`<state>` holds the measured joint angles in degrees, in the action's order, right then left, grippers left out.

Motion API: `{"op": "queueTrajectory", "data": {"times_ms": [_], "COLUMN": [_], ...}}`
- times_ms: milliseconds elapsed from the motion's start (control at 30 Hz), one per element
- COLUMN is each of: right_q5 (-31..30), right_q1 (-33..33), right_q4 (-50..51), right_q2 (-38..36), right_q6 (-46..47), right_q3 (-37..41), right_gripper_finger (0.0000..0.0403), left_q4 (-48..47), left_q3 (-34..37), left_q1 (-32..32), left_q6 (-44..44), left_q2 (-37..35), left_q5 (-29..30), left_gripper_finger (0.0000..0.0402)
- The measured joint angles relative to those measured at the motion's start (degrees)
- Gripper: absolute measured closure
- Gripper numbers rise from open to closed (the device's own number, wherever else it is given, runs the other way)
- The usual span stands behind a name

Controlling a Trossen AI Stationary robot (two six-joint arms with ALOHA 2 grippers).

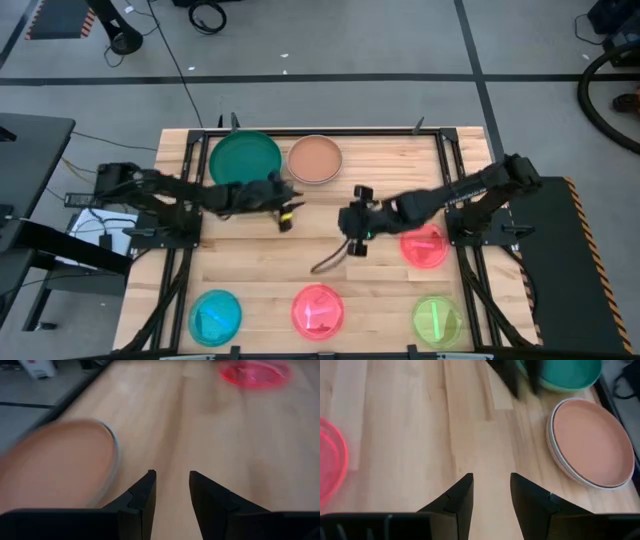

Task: Stack plastic plates
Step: Stack the stack plates on top of the dark green plate

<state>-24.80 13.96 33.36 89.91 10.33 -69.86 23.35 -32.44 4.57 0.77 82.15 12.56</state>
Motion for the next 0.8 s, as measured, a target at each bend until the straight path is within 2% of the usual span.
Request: {"op": "queueTrajectory", "data": {"times_ms": [167, 333, 433, 600, 800], "right_q5": [-5.57, -5.79, -6.96, -8.26, -8.26], "right_q1": [6.60, 10.97, 11.92, 12.17, 11.85], "right_q4": [-5.58, -12.51, -15.79, -18.23, -19.11], "right_q2": [0.09, 0.10, 0.09, 0.09, 0.09], "right_q6": [8.78, 13.31, 15.03, 15.62, 15.14], "right_q3": [5.04, 11.65, 14.67, 16.88, 16.93], "right_gripper_finger": [0.0265, 0.0265, 0.0264, 0.0263, 0.0263], "left_q4": [-1.35, -0.85, -0.68, -0.51, -0.40], "left_q3": [-8.63, -13.73, -16.06, -18.99, -19.95], "left_q1": [5.76, 9.51, 10.15, 10.00, 10.39], "left_q6": [5.08, 5.87, 6.16, 10.55, 10.44], "left_q2": [7.95, 15.14, 18.83, 24.79, 26.29], "left_q5": [-0.64, -9.24, -10.43, -10.38, -1.44], "left_gripper_finger": [0.0276, 0.0276, 0.0268, 0.0221, 0.0162]}}
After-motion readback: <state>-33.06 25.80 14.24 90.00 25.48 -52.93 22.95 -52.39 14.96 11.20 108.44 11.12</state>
